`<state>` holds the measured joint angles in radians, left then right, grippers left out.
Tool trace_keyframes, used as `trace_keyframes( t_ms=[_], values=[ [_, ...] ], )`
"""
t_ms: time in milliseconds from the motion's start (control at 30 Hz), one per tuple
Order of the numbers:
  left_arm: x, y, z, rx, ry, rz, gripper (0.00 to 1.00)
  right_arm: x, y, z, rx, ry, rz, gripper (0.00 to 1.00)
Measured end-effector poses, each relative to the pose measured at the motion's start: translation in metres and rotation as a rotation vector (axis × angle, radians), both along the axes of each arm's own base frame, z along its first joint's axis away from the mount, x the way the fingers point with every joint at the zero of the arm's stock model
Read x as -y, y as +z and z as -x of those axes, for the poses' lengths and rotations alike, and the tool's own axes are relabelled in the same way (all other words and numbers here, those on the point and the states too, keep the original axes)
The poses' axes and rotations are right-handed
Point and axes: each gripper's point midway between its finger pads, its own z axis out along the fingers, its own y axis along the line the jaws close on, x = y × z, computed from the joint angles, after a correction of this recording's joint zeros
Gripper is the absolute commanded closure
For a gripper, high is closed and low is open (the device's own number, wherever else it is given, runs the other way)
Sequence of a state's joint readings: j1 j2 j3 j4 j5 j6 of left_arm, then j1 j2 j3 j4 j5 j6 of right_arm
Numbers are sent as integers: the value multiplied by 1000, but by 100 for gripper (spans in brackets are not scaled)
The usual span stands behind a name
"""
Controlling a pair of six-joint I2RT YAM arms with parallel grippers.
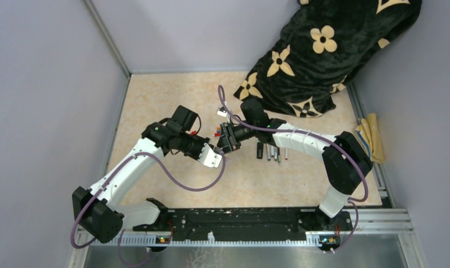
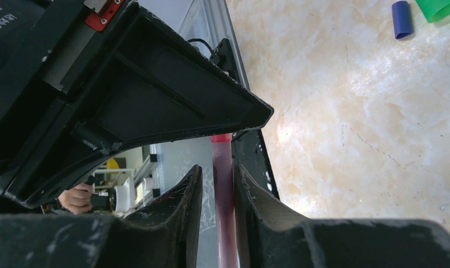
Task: Open the pen caps
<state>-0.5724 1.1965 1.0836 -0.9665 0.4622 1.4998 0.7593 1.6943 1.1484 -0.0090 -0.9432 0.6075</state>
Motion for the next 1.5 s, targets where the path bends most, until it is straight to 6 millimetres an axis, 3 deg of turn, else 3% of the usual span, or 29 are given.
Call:
trace_keyframes(
  t_ms=[67,133,167,433,800,900,1000,1167,1333,1500],
  values=[
    [0,0,-1,2,4,0,100,-4,-2,3,3,9,-1,77],
    [0,0,-1,3,7,-2,100,-7,-5,5,-2,17,1,96],
    [0,0,-2,5,8,-2,100,-8,-7,6,-4,18,4,100],
    [-2,-5,-8,33,26,-22,100,-4,-15,-1,20,-12,15,100],
    [25,-31,-36,54,-6,35,100,34,-40,-21,207,-186,145,100],
    [-30,-50,-75,69,196,-107,100,66,-61,3,127,-183,254,100],
    [-69,-63,-93,66,311,-198,100,86,-74,16,87,-188,336,100],
    [-76,-68,-99,71,350,-227,100,97,-78,10,121,-241,398,100],
    [-77,-85,-112,48,410,-217,100,112,-90,-27,217,-436,508,100],
    [-91,-128,-124,-48,514,-245,95,127,-101,-72,295,-679,595,100]
  ],
)
